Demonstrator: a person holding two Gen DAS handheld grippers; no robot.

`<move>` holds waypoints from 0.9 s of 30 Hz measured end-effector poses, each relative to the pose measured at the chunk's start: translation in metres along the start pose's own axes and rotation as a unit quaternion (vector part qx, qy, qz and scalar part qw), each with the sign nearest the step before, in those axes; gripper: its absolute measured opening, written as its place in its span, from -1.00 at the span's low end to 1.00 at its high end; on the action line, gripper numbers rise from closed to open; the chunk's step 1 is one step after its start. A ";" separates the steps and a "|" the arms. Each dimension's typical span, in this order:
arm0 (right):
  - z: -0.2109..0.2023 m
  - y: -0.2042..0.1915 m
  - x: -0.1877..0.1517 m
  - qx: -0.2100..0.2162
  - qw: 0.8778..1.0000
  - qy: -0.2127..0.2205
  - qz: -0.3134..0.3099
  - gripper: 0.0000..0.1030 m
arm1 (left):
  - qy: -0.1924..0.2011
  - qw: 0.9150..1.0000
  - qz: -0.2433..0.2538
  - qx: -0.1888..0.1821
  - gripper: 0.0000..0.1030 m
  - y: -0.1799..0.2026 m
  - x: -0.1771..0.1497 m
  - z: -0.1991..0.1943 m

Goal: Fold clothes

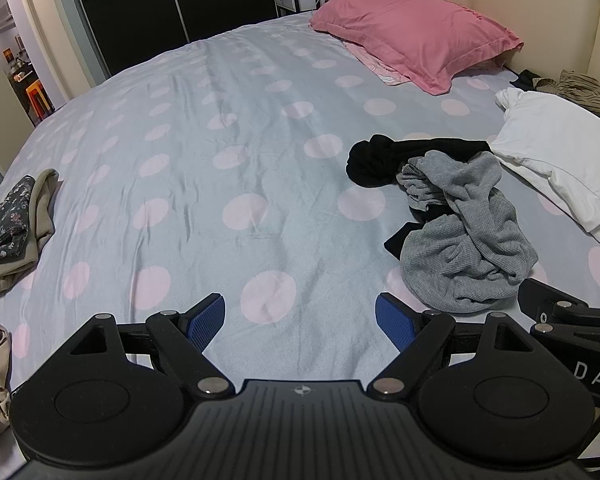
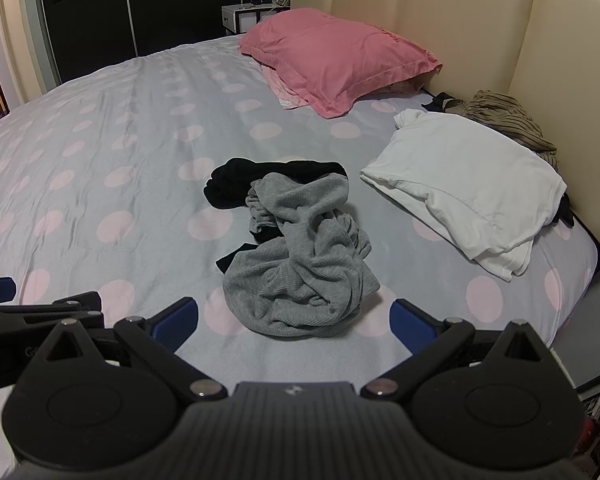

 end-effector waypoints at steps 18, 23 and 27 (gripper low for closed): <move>0.001 0.001 -0.001 0.002 1.000 -0.002 0.004 0.99 | -0.001 1.000 -0.005 -0.002 0.60 -0.001 -0.002 0.000; 0.002 0.002 -0.001 0.003 1.000 -0.004 0.004 0.99 | -0.001 1.000 -0.005 -0.002 0.60 0.000 -0.002 0.000; 0.002 0.002 -0.001 0.003 1.000 -0.005 0.005 0.99 | -0.001 1.000 -0.005 -0.002 0.60 0.000 -0.002 -0.001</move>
Point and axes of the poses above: each gripper's, at about its wrist camera, not at the fingertips, and z roughly the way its jaws point, y to its right, x to its top, the point moved 4 cm from there along z, roughly the way its jaws point, and after that the axes turned 8 degrees about z, right-handed, at the moved point
